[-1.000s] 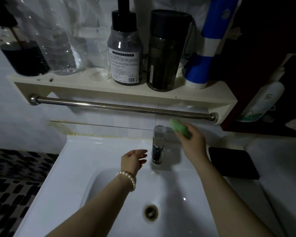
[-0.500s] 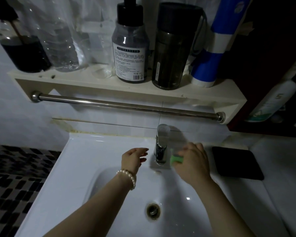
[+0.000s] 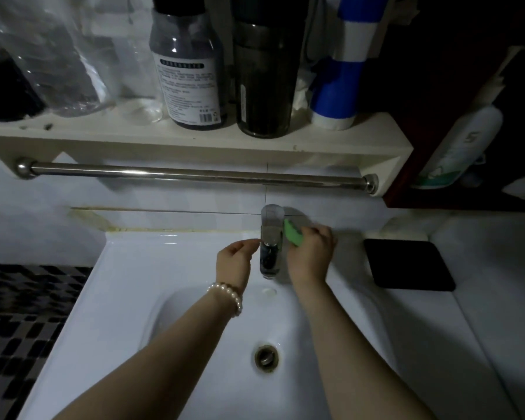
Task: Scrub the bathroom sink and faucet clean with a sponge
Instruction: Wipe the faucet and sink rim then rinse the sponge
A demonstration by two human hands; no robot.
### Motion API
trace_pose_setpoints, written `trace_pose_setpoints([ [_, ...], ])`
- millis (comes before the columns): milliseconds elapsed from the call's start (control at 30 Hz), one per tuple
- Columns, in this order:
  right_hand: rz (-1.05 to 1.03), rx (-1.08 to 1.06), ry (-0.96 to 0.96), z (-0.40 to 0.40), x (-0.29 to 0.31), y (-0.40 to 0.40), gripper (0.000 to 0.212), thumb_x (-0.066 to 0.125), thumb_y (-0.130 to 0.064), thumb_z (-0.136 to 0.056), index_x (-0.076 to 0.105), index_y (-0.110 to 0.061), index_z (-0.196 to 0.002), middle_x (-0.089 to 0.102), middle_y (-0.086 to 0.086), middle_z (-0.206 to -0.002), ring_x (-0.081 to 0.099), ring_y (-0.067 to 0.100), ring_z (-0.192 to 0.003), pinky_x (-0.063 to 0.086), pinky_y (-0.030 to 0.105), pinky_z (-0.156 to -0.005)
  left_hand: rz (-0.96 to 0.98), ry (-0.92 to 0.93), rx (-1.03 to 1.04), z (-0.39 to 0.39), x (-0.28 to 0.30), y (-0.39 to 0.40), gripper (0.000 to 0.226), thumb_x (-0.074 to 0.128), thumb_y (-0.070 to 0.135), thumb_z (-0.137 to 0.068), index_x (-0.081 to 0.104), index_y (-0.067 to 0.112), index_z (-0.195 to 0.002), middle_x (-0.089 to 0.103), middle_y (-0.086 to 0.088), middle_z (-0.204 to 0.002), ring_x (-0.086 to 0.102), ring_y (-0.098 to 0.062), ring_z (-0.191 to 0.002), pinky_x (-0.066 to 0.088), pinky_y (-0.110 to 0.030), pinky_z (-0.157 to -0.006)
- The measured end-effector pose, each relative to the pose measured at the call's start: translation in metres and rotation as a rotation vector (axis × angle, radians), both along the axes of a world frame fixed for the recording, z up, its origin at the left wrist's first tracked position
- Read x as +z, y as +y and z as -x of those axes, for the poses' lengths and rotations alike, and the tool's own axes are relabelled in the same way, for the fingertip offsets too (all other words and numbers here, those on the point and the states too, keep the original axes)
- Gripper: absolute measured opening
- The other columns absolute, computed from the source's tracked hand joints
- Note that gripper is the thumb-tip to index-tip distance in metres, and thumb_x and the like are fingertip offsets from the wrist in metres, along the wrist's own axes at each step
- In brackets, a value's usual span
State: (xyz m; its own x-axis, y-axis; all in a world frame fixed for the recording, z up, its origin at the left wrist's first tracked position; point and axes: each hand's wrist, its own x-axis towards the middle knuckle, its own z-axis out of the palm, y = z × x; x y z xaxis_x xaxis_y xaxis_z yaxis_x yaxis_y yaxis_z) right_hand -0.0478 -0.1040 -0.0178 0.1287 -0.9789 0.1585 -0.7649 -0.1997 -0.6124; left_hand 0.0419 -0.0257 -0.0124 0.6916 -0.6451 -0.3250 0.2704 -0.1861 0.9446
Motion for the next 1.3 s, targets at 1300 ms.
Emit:
trace_pose_setpoints([
  [1300,-0.208,0.219,-0.619,0.004,-0.015,0.021,0.051,0.065,0.019,-0.072,0.060,-0.002,-0.117,0.051,0.011,-0.126,0.055,0.024,-0.113,0.045,0.028,-0.098,-0.018,0.117,-0.016,-0.026,-0.022,-0.027,0.012,0.067,0.006,-0.081,0.063,0.013,-0.091,0.065,-0.005,-0.070,0.061,-0.014,-0.059,0.053,-0.022,-0.051],
])
